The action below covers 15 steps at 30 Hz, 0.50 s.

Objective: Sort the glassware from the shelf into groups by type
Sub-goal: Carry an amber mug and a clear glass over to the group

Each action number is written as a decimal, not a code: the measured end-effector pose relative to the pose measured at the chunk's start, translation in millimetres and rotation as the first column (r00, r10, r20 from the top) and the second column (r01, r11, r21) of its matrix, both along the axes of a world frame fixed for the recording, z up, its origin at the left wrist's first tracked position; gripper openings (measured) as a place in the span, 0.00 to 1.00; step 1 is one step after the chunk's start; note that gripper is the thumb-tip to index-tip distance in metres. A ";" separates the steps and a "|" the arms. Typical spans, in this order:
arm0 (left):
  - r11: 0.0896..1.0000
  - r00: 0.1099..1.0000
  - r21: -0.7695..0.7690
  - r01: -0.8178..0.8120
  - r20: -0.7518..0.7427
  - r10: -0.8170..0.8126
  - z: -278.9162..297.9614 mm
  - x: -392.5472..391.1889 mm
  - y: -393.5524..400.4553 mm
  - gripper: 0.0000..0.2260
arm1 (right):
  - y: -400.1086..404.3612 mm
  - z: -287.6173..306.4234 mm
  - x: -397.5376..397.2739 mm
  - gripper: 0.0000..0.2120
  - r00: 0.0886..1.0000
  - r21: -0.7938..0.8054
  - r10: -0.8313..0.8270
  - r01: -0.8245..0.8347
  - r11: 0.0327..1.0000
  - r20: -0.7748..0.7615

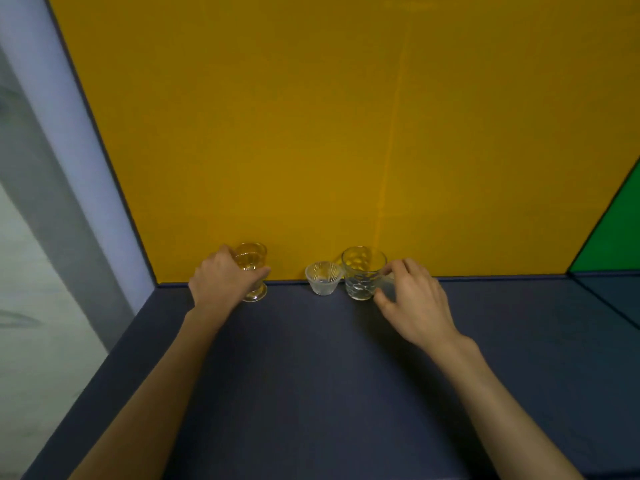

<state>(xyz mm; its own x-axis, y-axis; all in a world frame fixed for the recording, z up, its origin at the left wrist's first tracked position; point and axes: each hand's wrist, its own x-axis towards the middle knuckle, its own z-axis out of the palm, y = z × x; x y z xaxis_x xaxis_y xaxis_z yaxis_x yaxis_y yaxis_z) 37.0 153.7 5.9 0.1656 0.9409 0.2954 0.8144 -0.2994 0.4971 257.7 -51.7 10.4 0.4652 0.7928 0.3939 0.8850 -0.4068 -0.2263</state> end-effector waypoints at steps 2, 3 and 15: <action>1.000 0.999 -0.016 -0.005 0.046 0.006 -0.3 0.1 0.8 0.34 | 5.7 -0.6 7.3 0.22 0.999 -0.008 -0.048 0.048 0.999 -0.019; 1.000 0.998 -0.010 -0.004 0.063 0.005 -0.1 -0.5 0.3 0.34 | 8.5 -1.0 10.4 0.26 0.997 -0.011 -0.065 0.065 0.998 -0.030; 0.983 0.941 -0.117 0.142 0.323 -0.097 10.1 -15.7 -32.9 0.37 | 52.9 -2.5 13.9 0.40 0.995 -0.084 -0.072 0.066 0.994 -0.075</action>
<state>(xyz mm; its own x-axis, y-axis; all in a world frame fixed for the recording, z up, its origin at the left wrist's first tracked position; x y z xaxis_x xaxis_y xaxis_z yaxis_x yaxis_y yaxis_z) 21.3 120.8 16.1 0.1987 0.9548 0.2211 0.5720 -0.2962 0.7649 271.6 1.2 7.9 0.5468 0.7854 0.2900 0.8350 -0.4862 -0.2575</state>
